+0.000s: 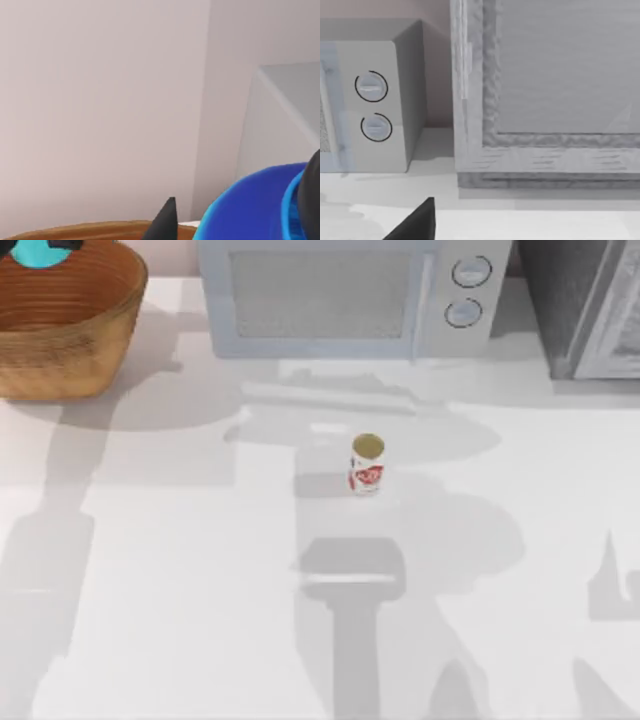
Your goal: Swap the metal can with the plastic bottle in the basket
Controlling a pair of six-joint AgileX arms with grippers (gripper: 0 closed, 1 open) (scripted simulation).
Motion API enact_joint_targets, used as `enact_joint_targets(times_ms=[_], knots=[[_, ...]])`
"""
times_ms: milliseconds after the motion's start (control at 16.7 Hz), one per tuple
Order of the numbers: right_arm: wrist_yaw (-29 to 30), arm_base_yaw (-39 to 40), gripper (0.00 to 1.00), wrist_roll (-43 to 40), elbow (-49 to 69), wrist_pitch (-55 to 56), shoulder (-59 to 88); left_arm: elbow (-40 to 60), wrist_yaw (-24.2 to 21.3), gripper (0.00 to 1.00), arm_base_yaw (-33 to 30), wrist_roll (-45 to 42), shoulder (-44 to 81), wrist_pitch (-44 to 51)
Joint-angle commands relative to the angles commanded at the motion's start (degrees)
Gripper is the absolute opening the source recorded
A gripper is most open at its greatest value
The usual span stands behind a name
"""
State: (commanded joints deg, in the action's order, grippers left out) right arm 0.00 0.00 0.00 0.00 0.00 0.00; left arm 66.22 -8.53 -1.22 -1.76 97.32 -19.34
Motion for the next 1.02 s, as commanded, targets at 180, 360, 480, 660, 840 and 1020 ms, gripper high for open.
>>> enact_joint_targets(times_ms=[180,360,480,660,840,1020], knots=[[0.00,0.00,1.00,0.00,0.00,0.00,0.00,8.40,0.54,0.00,3.83,-0.09,0.99,11.34],[0.00,0.00,1.00,0.00,0.00,0.00,0.00,13.69,1.01,0.00,6.59,-0.14,1.70,18.30],[0.00,0.00,1.00,0.00,0.00,0.00,0.00,14.95,1.15,0.00,7.31,-0.14,1.85,19.90],[0.00,0.00,1.00,0.00,0.00,0.00,0.00,14.95,1.15,0.00,7.31,-0.14,1.85,19.90],[0.00,0.00,1.00,0.00,0.00,0.00,0.00,14.81,1.24,0.00,7.03,-0.23,2.34,19.67],[0.00,0.00,1.00,0.00,0.00,0.00,0.00,16.17,1.46,0.00,6.81,-0.12,5.27,17.97]])
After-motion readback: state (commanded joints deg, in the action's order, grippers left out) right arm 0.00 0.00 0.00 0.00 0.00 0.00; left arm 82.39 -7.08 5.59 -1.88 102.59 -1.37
